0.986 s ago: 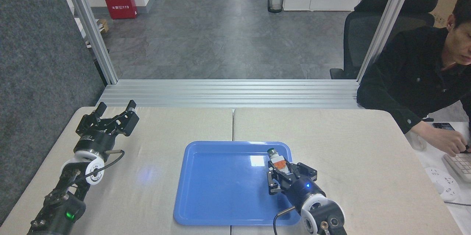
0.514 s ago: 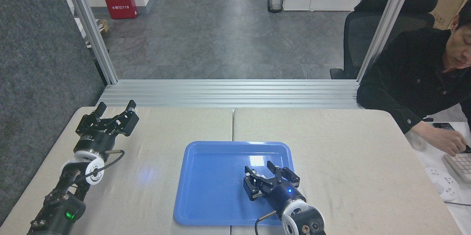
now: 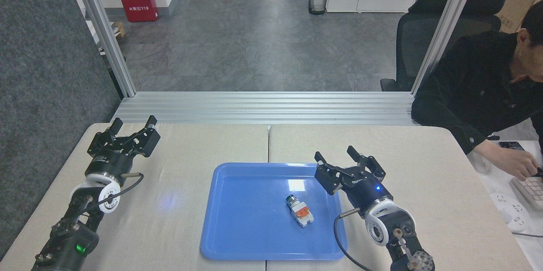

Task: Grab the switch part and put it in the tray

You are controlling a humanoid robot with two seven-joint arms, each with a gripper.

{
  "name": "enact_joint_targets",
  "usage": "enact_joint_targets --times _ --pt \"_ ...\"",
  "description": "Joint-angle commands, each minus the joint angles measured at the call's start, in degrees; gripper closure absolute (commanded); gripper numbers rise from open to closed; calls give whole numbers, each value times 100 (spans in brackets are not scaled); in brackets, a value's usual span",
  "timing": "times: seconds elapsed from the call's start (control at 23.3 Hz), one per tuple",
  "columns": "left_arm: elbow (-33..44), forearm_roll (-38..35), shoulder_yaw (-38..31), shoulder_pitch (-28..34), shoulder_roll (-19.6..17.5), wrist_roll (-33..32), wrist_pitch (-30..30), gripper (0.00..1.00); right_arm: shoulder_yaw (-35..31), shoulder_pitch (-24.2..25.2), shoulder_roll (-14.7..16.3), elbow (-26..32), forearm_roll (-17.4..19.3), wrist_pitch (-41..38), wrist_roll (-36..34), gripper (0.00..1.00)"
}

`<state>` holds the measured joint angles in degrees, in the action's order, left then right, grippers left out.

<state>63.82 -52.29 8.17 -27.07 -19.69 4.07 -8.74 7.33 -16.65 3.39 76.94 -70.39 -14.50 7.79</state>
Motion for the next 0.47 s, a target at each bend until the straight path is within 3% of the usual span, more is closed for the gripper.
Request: enact_joint_targets --times 0.0,0.13,0.43 --pt "-2 0 0 0 0 -2 4 0 -1724 -119 1348 -635 359 -185 -489 0" --pt "-2 0 0 0 0 -2 4 0 -1981 -75 1305 -698 473 -106 -489 0" --pt "-2 0 0 0 0 -2 4 0 -1893 39 1269 -575 517 -97 -445 0"
